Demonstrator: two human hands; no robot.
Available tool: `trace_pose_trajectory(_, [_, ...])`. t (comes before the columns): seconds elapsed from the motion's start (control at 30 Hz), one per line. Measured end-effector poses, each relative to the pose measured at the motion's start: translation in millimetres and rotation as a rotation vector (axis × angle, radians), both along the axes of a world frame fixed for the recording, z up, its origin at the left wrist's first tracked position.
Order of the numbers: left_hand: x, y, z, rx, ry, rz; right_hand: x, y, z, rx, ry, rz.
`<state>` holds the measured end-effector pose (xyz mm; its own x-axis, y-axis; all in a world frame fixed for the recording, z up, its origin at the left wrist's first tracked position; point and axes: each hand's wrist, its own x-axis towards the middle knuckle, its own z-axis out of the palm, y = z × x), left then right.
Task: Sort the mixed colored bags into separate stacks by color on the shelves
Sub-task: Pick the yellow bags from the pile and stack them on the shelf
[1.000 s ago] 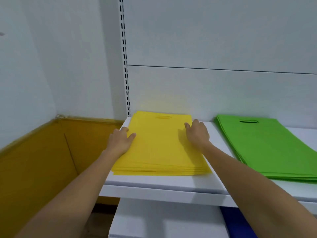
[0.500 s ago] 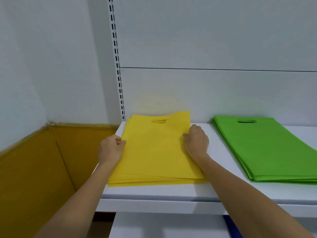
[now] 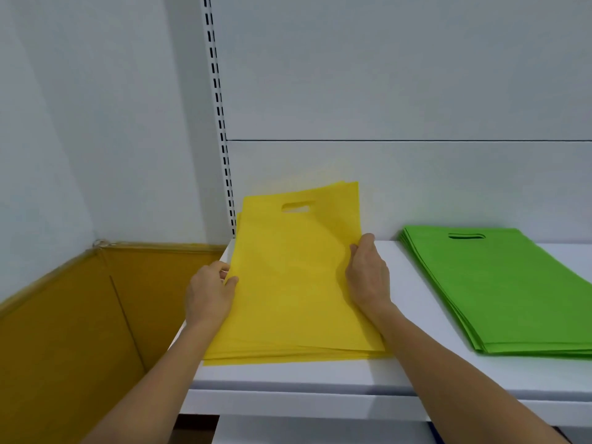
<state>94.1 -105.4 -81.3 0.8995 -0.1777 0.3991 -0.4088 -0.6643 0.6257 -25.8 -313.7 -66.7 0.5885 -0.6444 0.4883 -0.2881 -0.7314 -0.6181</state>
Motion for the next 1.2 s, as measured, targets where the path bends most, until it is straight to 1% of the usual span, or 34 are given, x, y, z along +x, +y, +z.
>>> trace_pose_trajectory(0.1, [0.9,-1.3,-0.2,-0.006,0.010,0.004,-1.3,1.9,1.9,0.102,-0.108,0.035])
trace_pose_trajectory(0.23, [2.3,-2.1,0.8,0.081,-0.005,0.014,-3.7,4.7,4.3,0.155,-0.171,0.053])
trace_pose_trajectory(0.4, [-2.3,-1.8,3.5,0.003,0.030,-0.012,-1.7,1.4,1.0,0.154,-0.171,0.039])
trace_pose_trajectory(0.47, [-4.8,-1.8,4.7,-0.046,0.035,-0.030,-0.5,-0.5,0.2,0.131,-0.139,0.021])
trace_pose_trajectory(0.57, [-7.1,-1.1,6.5,-0.093,0.067,-0.050,0.9,-4.8,0.1,0.150,-0.092,-0.019])
trace_pose_trajectory(0.7, [-13.6,-1.0,12.4,0.020,0.017,-0.053,-0.5,-6.5,2.0,0.176,-0.086,0.002])
trace_pose_trajectory(0.73, [-15.2,-0.7,14.2,0.018,0.021,-0.067,-2.0,-6.1,3.3,0.179,-0.080,0.001])
trace_pose_trajectory(0.9, [-19.0,4.4,27.7,-0.137,0.155,-0.155,-7.5,-13.1,21.5,0.149,0.044,-0.001])
trace_pose_trajectory(0.97, [-20.5,8.4,32.7,-0.203,0.212,-0.181,-10.4,-15.2,26.9,0.136,0.063,0.012])
trace_pose_trajectory(1.07, [-19.7,16.4,35.4,-0.266,0.337,-0.166,-15.4,-13.0,28.4,0.152,0.017,0.004])
trace_pose_trajectory(1.17, [-17.9,26.6,37.1,-0.383,0.529,-0.162,-19.3,-7.7,25.2,0.167,-0.023,0.015])
trace_pose_trajectory(1.2, [-18.9,29.3,37.9,-0.394,0.551,-0.157,-20.6,-6.3,24.6,0.181,-0.031,0.022])
